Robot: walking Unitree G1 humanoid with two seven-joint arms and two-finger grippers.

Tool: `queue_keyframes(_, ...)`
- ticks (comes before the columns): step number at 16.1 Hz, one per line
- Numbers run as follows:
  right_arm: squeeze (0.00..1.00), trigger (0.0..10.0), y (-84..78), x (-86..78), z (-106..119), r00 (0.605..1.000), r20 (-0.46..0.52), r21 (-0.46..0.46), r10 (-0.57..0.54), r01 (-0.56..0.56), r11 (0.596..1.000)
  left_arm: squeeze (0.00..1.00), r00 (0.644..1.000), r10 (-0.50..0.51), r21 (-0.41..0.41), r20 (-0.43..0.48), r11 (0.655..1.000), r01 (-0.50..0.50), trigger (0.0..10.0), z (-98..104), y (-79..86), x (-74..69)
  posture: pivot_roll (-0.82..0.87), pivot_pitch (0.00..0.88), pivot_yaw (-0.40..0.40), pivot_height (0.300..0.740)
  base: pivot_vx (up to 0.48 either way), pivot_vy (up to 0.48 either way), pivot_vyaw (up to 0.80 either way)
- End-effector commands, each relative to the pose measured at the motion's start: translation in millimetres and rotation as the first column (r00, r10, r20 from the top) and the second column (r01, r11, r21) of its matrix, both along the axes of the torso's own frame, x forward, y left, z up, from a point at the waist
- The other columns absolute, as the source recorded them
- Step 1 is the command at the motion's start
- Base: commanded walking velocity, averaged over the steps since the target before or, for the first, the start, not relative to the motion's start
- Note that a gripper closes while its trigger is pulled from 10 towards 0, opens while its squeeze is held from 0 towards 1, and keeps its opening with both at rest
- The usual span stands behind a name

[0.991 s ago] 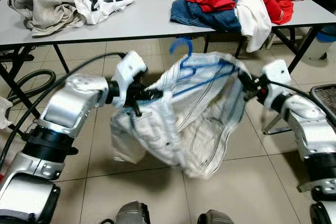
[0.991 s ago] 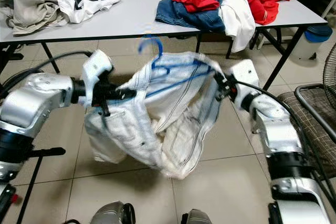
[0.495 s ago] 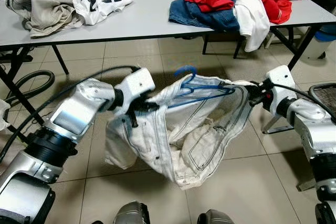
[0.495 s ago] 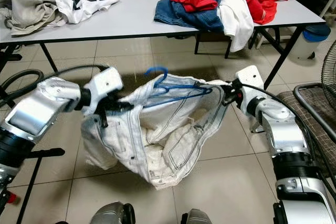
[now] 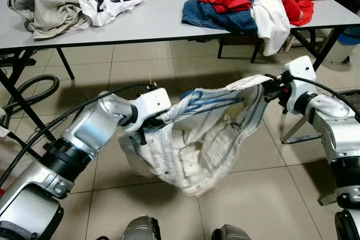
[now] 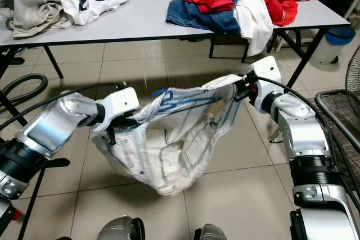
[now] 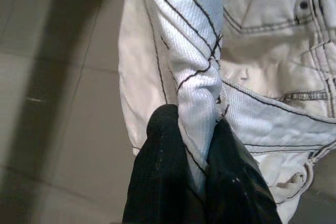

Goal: Hang hanger

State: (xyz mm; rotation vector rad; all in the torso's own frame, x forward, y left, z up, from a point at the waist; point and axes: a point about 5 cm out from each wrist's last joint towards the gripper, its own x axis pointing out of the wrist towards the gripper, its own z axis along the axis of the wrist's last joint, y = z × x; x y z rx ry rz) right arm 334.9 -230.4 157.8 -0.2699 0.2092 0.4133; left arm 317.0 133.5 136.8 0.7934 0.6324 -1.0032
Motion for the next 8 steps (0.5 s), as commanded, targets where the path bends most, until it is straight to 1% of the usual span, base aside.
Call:
queue_keyframes(1,0.0,0.0,-6.1,4.0,19,0.997,0.072,-0.012,-0.036,0.037,0.999,0.0,0.999,0.032,0.067,0.012,0.997,-0.033,0.0,-1,10.4,2.9,-0.14,0.0,0.025,0.74,0.0,0.0,0.0)
queue_keyframes(2,0.0,0.0,-6.7,4.3,20,0.996,0.082,-0.001,-0.045,0.045,0.999,0.0,0.999,0.037,0.075,0.014,0.996,-0.038,0.0,-2,10.1,2.9,-0.14,0.0,0.025,0.74,0.0,0.0,0.0)
queue_keyframes(3,0.0,0.0,-3.7,5.0,26,0.993,0.107,0.018,-0.045,0.043,0.999,0.0,0.998,0.055,0.11,0.037,0.992,-0.059,0.0,-3,12.4,5.1,-0.14,0.0,0.025,0.74,0.0,0.0,0.0)
queue_keyframes(4,0.0,0.0,2.9,4.5,30,0.993,0.117,0.017,-0.024,0.022,1.0,0.0,0.993,0.11,0.039,0.051,0.993,-0.112,0.0,-1,7.8,9.8,-0.14,0.0,0.024,0.74,0.0,0.0,0.0)
queue_keyframes(5,0.0,0.0,9.9,2.5,29,0.993,0.118,0.016,-0.002,0.001,1.0,0.0,0.985,0.159,-0.055,0.064,0.986,-0.156,0.0,3,1.2,14.5,-0.14,0.0,0.019,0.74,0.0,0.0,0.0)
queue_keyframes(6,0.0,0.0,13.3,1.3,29,0.993,0.118,0.016,0.004,-0.006,1.0,0.0,0.981,0.187,-0.108,0.06,0.978,-0.179,0.0,5,-2.3,16.5,-0.14,0.0,0.019,0.74,0.0,0.0,0.0)
queue_keyframes(7,0.0,0.0,18.7,-1.0,28,0.992,0.122,0.018,0.01,-0.012,1.0,0.0,0.975,0.22,-0.21,0.018,0.955,-0.211,0.0,8,-9.7,17.0,-0.14,0.0,0.018,0.74,0.0,0.0,0.0)
queue_keyframes(8,0.0,0.0,22.9,-2.6,29,0.991,0.134,0.021,0.011,-0.014,1.0,0.0,0.972,0.232,-0.289,-0.033,0.929,-0.231,0.0,9,-16.5,15.8,-0.14,0.0,0.018,0.74,0.0,0.0,0.0)
